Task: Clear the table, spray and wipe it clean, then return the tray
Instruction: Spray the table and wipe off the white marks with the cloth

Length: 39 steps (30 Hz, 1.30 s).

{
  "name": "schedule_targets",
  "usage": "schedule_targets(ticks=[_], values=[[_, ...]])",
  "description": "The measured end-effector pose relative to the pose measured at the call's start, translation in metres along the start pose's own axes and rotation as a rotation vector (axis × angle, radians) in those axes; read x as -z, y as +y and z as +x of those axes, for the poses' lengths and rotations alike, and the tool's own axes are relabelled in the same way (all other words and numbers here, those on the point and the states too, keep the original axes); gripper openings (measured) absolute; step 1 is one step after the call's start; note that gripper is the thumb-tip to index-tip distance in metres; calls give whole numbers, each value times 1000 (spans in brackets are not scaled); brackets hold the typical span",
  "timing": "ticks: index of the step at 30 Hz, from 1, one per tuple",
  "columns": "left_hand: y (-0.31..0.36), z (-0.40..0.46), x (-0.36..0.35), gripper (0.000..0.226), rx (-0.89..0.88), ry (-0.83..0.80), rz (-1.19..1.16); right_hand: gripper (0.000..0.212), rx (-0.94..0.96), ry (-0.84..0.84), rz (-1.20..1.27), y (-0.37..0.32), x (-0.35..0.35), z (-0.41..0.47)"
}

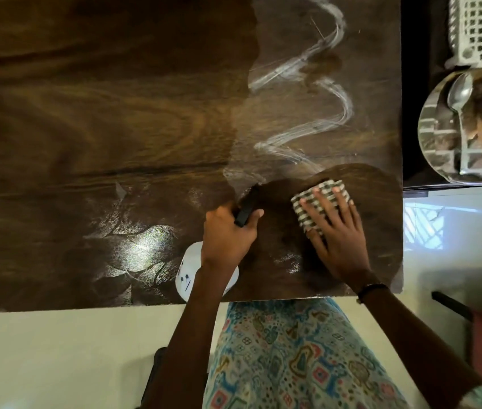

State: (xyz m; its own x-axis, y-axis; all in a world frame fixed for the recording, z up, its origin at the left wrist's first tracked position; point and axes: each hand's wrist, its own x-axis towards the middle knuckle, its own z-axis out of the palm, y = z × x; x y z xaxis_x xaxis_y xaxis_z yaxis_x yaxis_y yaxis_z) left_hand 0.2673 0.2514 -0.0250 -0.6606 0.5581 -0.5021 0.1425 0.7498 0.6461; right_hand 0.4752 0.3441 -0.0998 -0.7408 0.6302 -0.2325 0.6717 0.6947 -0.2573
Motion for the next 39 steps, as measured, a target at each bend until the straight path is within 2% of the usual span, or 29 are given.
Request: schedule_targets(ticks=[8,13,16,21,23,25,26,29,33,35,39], values=[[-7,22,4,39,8,-127,5,53,20,9,5,11,6,27],[-10,26,17,38,1,-38,11,54,-94,68,13,-15,3,61],[-9,30,25,36,15,7,-27,55,-81,113,32,-47,1,99],[-2,37,30,34,48,18,-45,50,188,86,95,-97,-15,118],[0,39,32,36,88,8,-57,47,340,49,72,-91,-20,95],[0,41,34,39,118,-5,-58,52,408,7,-18,-66,-17,72],[0,43,34,39,117,-9,-61,54,373,-2,-40,-51,-13,64],[3,45,38,33,69,-18,-56,53,98,21,4,-20,3,64],[0,49,37,32,57,-25,-53,54,-92,73,26,-36,7,112],[0,52,36,31,70,-27,-66,55,-81,70,31,-59,6,138],[1,52,33,30,74,-57,-56,51,165,45,44,-95,-7,137]])
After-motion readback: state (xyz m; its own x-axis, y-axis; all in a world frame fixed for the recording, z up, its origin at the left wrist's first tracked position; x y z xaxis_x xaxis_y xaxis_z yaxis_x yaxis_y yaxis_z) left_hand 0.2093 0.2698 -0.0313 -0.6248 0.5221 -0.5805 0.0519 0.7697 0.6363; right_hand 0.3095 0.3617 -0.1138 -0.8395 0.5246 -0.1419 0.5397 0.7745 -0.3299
